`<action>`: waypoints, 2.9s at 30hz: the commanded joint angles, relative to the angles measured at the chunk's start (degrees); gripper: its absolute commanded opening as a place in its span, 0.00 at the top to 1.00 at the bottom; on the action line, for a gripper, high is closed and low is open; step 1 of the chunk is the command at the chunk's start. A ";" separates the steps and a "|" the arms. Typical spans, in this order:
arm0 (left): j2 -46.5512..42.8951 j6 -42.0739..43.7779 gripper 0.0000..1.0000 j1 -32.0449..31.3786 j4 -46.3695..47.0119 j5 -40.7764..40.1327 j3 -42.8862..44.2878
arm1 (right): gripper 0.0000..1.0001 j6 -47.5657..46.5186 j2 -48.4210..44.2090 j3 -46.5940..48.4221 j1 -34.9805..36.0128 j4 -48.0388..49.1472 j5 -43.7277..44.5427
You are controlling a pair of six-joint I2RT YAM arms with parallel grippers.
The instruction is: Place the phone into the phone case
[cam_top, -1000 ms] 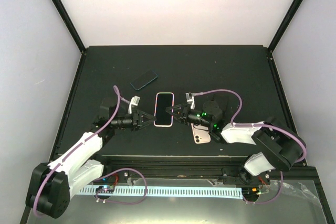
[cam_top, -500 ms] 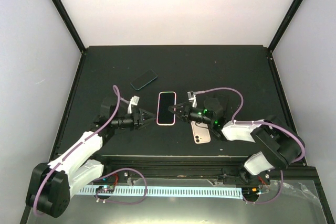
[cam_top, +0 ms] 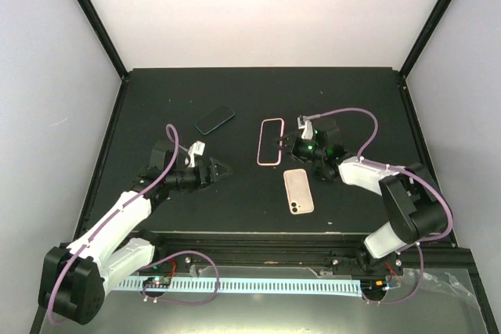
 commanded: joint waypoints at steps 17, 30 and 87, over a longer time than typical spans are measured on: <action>4.27 4.30 0.01 0.71 -2.97 -2.17 2.64 | 0.85 -15.22 20.93 19.50 -12.19 -12.96 -2.87; 8.98 6.77 0.01 2.69 -6.20 -7.40 7.95 | 0.53 -18.38 21.11 23.16 -12.79 -23.04 2.28; 83.81 18.80 0.07 13.41 -12.15 -2.93 72.63 | 0.00 -22.10 -16.24 1.42 -4.86 -43.75 13.48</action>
